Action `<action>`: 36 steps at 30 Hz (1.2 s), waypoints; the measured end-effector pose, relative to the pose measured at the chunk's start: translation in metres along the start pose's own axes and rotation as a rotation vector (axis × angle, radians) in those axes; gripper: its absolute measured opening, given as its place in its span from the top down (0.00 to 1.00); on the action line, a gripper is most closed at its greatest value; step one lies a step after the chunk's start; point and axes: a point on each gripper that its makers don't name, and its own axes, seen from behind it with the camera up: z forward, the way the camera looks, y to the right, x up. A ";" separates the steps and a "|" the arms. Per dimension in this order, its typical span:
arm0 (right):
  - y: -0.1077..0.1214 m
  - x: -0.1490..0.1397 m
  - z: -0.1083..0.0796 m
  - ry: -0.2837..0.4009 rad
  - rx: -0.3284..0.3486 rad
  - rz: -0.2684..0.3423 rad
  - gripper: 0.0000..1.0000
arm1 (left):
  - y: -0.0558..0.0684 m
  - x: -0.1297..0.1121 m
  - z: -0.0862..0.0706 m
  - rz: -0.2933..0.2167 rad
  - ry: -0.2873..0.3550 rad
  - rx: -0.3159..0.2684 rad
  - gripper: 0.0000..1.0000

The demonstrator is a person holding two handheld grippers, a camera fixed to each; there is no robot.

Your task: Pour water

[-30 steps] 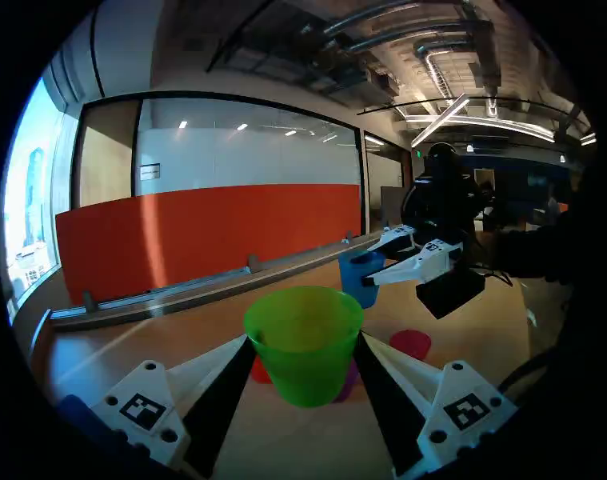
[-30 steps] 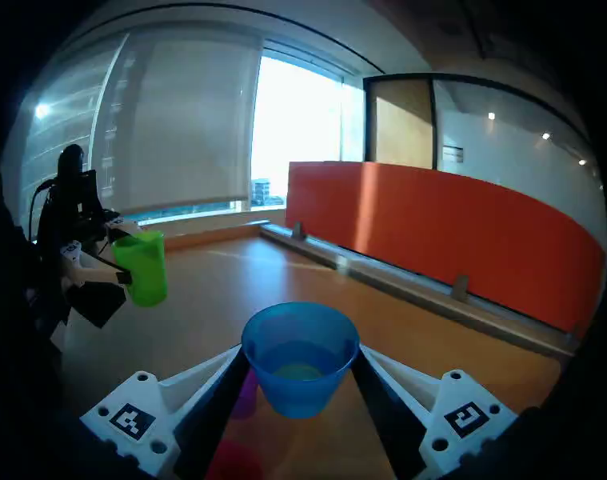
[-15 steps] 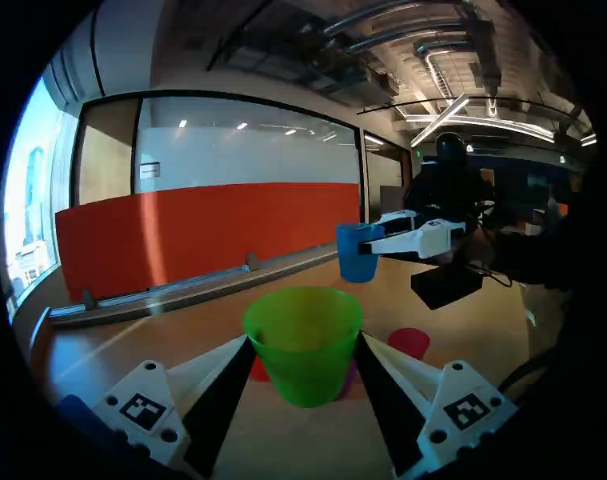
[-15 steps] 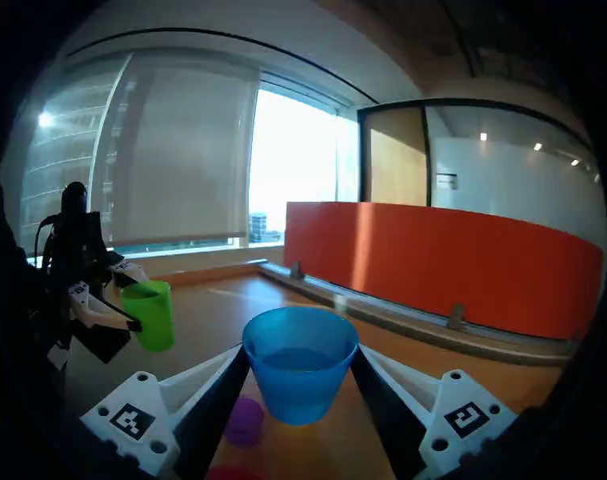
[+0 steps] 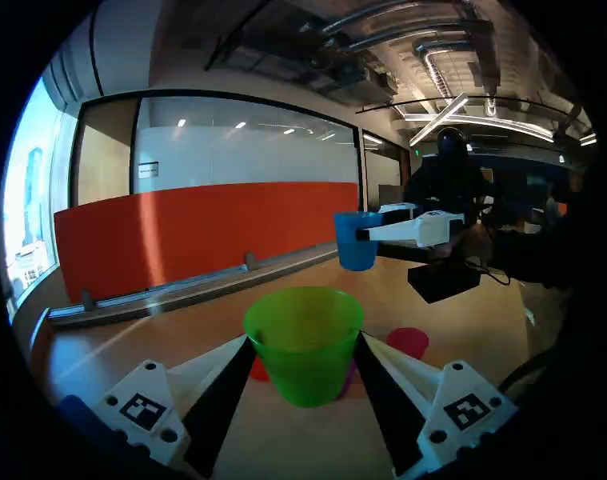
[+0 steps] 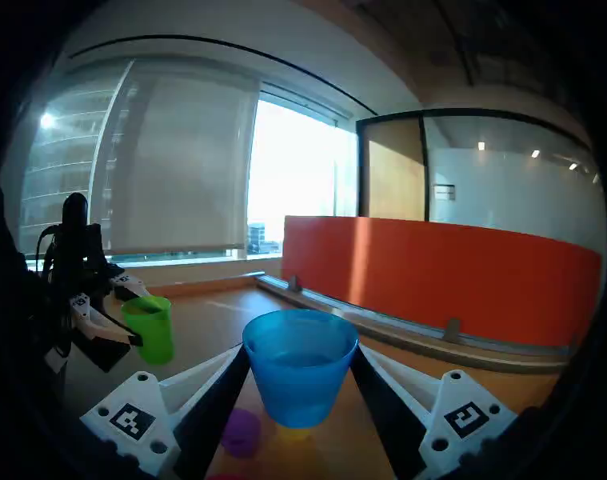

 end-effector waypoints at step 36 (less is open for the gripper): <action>-0.028 0.032 0.014 -0.023 0.086 -0.135 0.10 | 0.008 -0.010 0.004 0.008 -0.009 -0.024 0.16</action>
